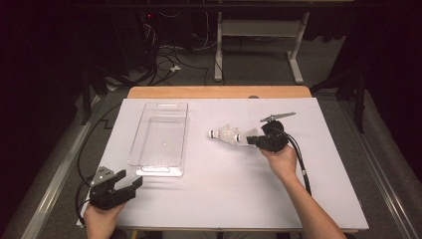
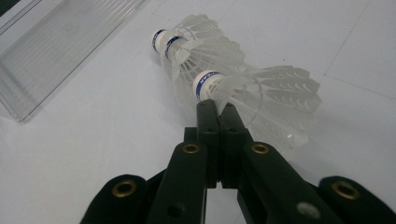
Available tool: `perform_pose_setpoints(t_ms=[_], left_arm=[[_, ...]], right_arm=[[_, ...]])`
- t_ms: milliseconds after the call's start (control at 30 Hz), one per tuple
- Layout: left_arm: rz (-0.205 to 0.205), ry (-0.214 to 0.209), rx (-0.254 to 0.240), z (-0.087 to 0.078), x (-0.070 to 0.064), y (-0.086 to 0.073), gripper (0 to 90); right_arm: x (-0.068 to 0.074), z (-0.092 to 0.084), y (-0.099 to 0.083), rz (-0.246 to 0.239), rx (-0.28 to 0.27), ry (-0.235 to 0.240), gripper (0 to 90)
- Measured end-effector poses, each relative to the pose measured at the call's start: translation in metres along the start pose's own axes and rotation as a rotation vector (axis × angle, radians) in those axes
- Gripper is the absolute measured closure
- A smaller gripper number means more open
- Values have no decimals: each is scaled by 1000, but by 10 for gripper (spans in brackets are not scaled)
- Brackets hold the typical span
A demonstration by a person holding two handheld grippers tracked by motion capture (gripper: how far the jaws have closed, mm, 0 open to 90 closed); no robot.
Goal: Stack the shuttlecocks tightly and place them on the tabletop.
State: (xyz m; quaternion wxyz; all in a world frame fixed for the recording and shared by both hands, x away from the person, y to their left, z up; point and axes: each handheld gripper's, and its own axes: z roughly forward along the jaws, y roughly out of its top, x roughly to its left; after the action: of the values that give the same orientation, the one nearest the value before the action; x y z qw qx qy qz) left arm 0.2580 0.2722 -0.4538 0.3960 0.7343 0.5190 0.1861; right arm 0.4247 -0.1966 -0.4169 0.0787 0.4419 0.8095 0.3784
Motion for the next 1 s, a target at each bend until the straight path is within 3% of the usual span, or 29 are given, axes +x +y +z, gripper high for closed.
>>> perform_pose_setpoints(t_ms=[1000], left_arm=[[7,-4,-2,0,-1,0,322]], right_arm=[[8,27,12,5,-5,20,900]])
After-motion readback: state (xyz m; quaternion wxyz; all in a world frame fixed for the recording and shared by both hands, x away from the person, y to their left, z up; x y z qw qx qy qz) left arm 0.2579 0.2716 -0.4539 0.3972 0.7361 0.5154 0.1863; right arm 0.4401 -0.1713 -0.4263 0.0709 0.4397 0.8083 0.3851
